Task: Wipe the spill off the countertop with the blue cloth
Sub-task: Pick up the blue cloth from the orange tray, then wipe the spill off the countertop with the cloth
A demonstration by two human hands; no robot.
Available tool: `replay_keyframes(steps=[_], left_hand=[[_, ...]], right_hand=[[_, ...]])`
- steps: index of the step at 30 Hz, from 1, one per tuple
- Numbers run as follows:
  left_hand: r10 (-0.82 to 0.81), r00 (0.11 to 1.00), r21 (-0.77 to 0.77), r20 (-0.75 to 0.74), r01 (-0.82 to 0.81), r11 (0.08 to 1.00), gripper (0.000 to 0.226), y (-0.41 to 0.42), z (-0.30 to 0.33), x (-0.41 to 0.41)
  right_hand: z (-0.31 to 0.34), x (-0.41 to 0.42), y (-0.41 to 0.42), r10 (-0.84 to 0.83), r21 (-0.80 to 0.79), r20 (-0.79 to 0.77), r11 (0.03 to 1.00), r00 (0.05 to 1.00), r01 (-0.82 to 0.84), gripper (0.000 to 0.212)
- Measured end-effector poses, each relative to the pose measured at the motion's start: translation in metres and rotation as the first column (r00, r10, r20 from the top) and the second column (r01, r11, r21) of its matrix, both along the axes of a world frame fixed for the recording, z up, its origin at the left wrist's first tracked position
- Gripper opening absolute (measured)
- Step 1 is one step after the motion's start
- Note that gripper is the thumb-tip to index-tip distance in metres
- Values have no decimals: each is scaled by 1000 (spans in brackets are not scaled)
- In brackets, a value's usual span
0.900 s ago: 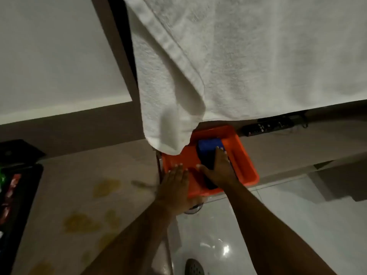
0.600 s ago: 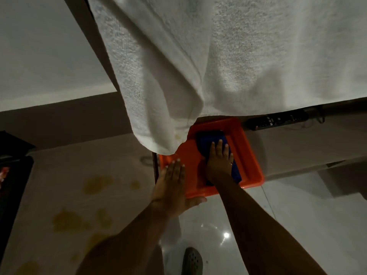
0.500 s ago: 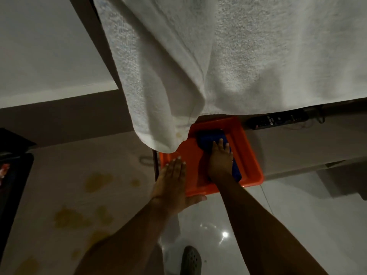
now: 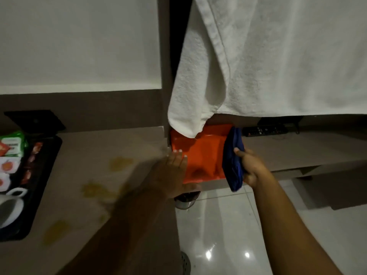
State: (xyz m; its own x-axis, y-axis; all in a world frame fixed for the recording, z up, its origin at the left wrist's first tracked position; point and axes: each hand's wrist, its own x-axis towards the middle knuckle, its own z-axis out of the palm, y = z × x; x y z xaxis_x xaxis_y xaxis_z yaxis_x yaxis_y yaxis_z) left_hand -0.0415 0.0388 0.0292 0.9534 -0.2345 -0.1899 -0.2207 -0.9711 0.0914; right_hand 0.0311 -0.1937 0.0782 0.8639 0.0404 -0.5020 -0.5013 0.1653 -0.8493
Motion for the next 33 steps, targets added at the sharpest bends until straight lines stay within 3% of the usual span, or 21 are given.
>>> replay_keyframes(steps=[5, 9, 11, 12, 14, 15, 17, 21, 25, 27, 28, 30, 32, 33], left_hand=[[131, 991, 27, 25, -132, 991, 99, 58, 12, -67], [233, 972, -4, -22, -233, 972, 125, 116, 11, -140], [304, 951, -7, -46, -305, 952, 124, 143, 7, -176], [329, 943, -19, -53, -331, 944, 123, 154, 5, -193], [359, 933, -41, -13, -359, 932, 118, 177, 2, -233], [370, 929, -48, 24, -369, 928, 110, 187, -3, -254], [462, 886, -101, 49, -456, 884, 92, 202, -12, -292], [685, 728, -139, -9, -679, 721, 101, 232, -23, -337], [854, 519, -163, -15, -844, 510, 105, 271, -26, -351], [899, 436, -145, 38, -888, 436, 99, 286, -30, -346], [917, 395, -138, 56, -907, 399, 92, 293, -34, -344], [938, 341, -110, 66, -932, 346, 85, 305, -41, -338], [945, 319, -99, 74, -940, 326, 87, 313, -46, -335], [951, 302, -100, 71, -946, 308, 89, 317, -48, -335]], right_hand=[[3, -92, 66, 84, -185, 48, 980, 995, -74, 17], [-22, -152, 133, 296, -395, 121, 890, 947, -227, 23], [-41, -174, 161, 489, -576, 118, 743, 864, -342, 37], [-50, -181, 169, 583, -688, 72, 616, 809, -382, 48], [-61, -192, 184, 679, -861, 5, 376, 734, -343, 68], [-63, -195, 189, 697, -906, 15, 313, 717, -285, 72], [-64, -194, 194, 736, -954, 62, 242, 675, -177, 71], [-72, -187, 197, 811, -987, -25, 73, 585, -143, 61], [-83, -179, 209, 790, -998, -60, -26, 610, -65, 60], [-86, -178, 227, 784, -998, -50, -15, 619, -61, 60], [-89, -180, 233, 810, -999, -45, -19, 585, -50, 59], [-95, -187, 228, 902, -999, -43, -28, 429, -42, 59], [-98, -189, 198, 961, -998, -52, -38, 271, -58, 59], [-97, -184, 181, 969, -997, -56, -43, 239, -60, 60]])
